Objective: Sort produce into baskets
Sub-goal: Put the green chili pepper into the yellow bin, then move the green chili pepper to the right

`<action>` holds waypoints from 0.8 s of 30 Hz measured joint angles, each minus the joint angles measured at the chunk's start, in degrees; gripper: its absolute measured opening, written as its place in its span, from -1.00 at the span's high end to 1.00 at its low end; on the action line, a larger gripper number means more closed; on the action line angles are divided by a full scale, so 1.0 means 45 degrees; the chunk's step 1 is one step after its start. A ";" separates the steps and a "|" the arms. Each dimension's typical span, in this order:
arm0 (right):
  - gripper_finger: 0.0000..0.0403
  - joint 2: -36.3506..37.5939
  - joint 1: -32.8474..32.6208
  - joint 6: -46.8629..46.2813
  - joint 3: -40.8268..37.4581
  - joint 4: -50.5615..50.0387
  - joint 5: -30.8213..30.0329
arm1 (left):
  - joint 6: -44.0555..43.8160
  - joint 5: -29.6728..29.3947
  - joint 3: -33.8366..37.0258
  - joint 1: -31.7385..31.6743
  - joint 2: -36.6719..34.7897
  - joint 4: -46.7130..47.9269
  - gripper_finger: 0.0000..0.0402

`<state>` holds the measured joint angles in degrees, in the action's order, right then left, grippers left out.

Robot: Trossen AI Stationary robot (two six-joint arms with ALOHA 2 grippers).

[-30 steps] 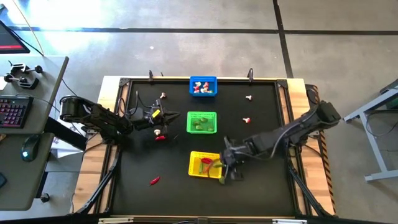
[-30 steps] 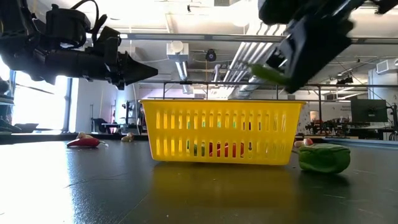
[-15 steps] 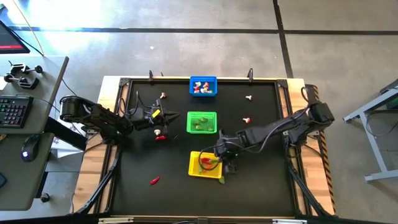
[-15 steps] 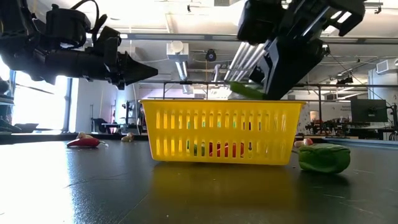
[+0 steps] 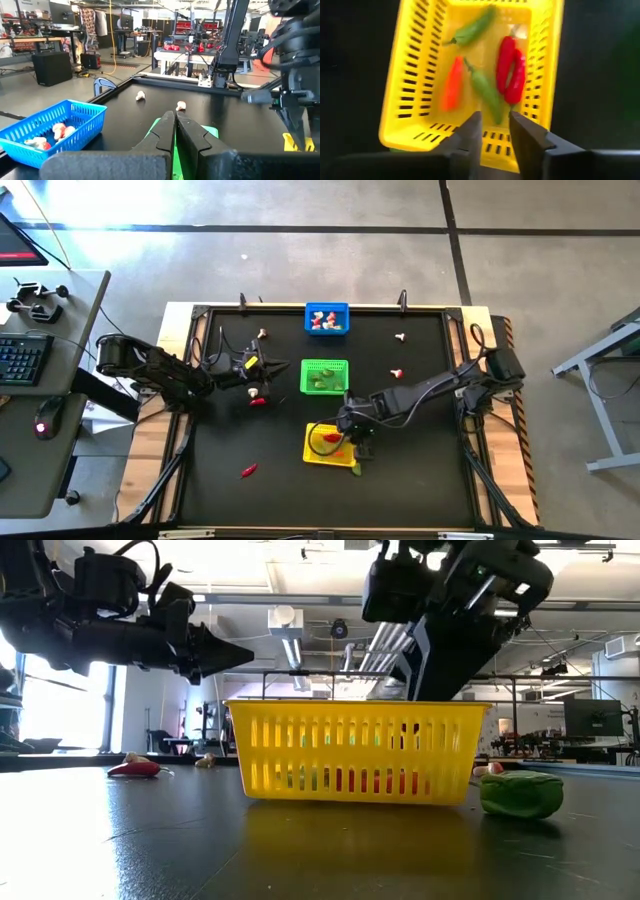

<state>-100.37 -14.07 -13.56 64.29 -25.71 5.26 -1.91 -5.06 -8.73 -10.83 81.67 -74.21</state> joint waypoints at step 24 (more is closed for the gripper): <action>0.21 0.1116 -0.3790 -0.6778 -0.2521 0.2934 -0.3206 | -0.0094 -0.0007 0.0000 -0.0003 0.0000 0.0144 1.00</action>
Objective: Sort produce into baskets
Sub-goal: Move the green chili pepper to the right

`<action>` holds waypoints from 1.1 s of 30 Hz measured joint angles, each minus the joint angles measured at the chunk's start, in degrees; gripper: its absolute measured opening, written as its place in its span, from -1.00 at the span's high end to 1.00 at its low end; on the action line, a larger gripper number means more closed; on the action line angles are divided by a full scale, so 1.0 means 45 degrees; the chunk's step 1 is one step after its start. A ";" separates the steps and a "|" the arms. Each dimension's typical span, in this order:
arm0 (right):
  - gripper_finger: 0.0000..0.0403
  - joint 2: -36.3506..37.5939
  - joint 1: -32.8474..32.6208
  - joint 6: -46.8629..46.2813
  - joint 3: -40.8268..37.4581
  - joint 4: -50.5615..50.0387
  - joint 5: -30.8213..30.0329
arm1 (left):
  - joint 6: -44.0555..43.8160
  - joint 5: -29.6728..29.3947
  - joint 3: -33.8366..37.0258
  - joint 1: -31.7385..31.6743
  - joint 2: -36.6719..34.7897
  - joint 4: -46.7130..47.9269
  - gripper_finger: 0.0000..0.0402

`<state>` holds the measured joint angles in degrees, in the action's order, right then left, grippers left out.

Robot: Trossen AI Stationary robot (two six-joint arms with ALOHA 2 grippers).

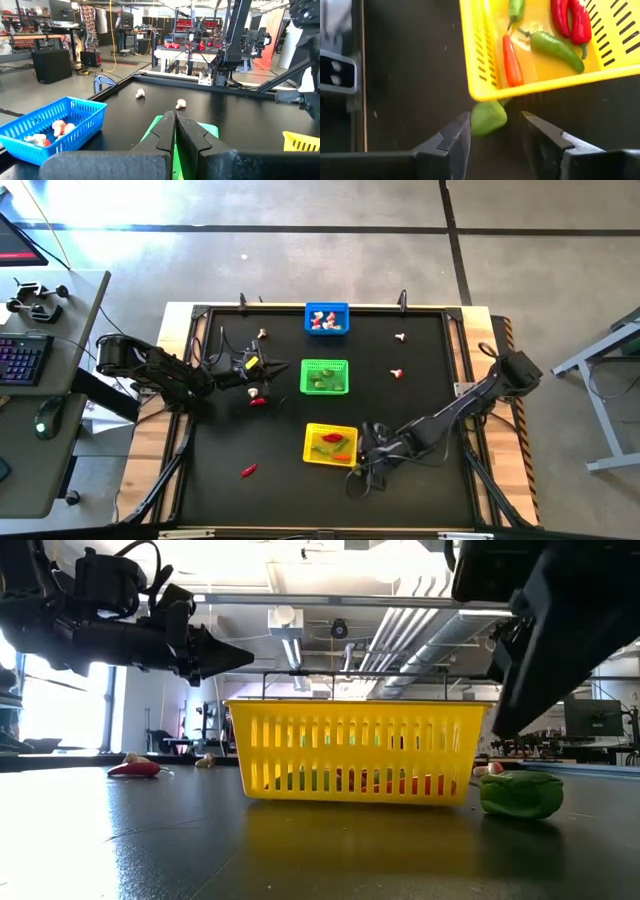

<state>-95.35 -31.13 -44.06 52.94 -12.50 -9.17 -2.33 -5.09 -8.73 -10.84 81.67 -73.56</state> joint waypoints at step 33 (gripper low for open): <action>-0.10 -0.1212 0.0090 -0.1820 -0.0960 0.1929 0.0588 | 0.0053 -0.0012 0.0000 0.0003 0.0000 0.0015 1.00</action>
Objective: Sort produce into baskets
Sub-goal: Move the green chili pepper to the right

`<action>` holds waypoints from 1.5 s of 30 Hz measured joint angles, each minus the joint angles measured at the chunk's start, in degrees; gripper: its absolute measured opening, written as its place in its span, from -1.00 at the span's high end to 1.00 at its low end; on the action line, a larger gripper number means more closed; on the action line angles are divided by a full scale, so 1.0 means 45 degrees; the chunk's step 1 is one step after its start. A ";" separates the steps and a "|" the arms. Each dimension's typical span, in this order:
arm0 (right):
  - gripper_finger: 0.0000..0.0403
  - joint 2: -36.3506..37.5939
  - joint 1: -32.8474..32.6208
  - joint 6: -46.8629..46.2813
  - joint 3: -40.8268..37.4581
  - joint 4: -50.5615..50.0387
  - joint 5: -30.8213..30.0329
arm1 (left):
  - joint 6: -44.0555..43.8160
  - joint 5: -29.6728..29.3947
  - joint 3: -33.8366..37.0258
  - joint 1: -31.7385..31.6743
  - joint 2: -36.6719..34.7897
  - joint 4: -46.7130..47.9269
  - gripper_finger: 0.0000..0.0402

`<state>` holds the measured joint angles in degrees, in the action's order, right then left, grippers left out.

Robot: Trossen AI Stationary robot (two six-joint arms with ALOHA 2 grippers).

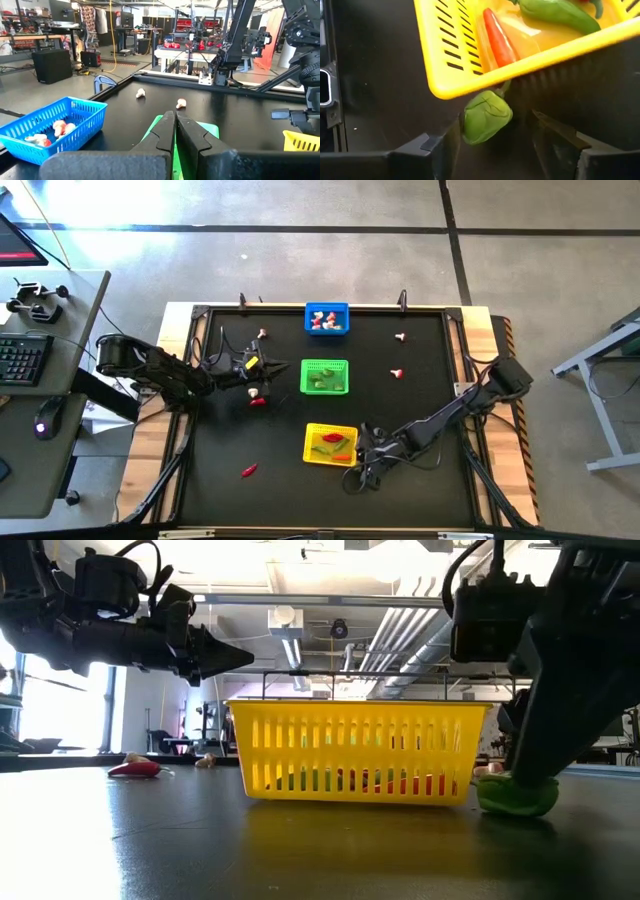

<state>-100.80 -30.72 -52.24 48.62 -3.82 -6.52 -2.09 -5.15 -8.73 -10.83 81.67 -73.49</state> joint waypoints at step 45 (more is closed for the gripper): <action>0.15 -0.0551 -0.0279 0.3103 0.1610 -0.2611 -0.0986 | 0.0155 -0.0053 0.0000 -0.0004 0.0000 -0.0005 1.00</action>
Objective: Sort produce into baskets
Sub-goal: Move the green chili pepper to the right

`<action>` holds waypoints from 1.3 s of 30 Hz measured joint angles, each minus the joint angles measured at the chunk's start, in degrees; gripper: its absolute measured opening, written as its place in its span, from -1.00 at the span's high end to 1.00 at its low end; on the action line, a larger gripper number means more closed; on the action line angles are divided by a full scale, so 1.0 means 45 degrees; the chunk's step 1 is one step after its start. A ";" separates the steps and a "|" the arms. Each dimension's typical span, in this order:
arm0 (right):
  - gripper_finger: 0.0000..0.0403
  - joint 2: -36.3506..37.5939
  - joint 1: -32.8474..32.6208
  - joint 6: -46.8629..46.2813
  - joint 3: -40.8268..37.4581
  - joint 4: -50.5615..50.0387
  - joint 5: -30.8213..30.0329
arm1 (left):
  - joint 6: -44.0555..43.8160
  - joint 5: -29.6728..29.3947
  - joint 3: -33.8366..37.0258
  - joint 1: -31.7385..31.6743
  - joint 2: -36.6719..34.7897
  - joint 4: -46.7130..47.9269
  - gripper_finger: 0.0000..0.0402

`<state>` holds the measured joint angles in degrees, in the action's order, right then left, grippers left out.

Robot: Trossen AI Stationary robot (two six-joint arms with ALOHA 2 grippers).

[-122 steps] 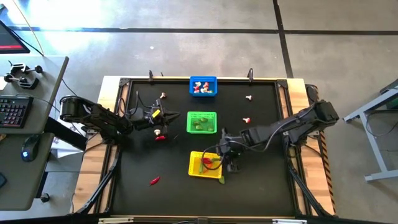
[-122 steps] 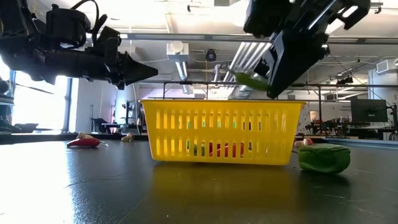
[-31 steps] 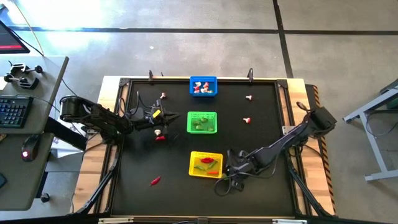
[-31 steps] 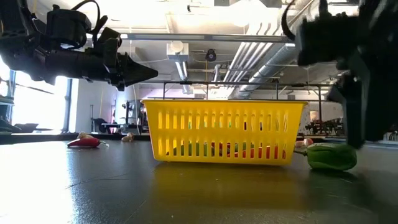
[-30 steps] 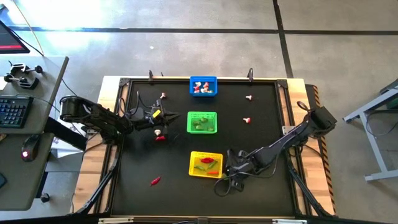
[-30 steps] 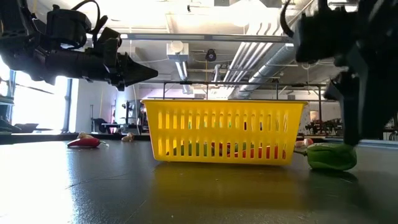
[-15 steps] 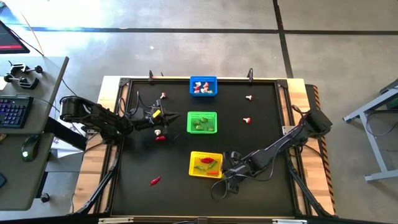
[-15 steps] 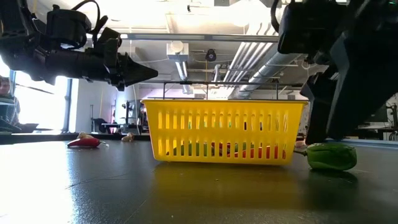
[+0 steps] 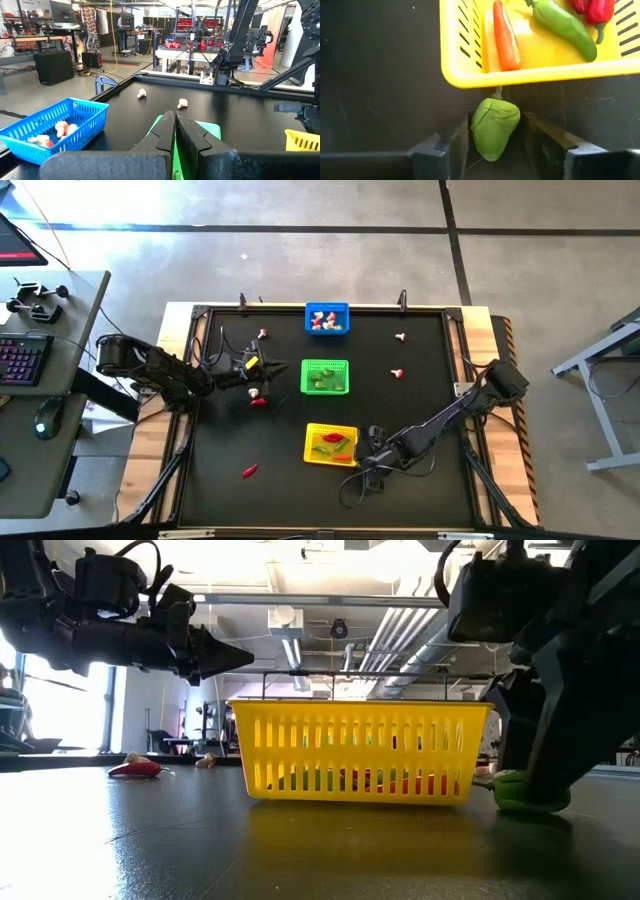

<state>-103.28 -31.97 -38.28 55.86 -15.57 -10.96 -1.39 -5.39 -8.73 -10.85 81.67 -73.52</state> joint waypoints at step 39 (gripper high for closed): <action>0.68 0.2045 -0.1790 -0.3670 -0.1357 -0.3646 0.1774 | 0.0004 0.0010 0.0000 -0.0027 0.0000 0.0036 1.00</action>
<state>-94.08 -40.03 -54.80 49.76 -31.98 -2.98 -1.37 -5.34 -8.73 -10.97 81.67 -73.35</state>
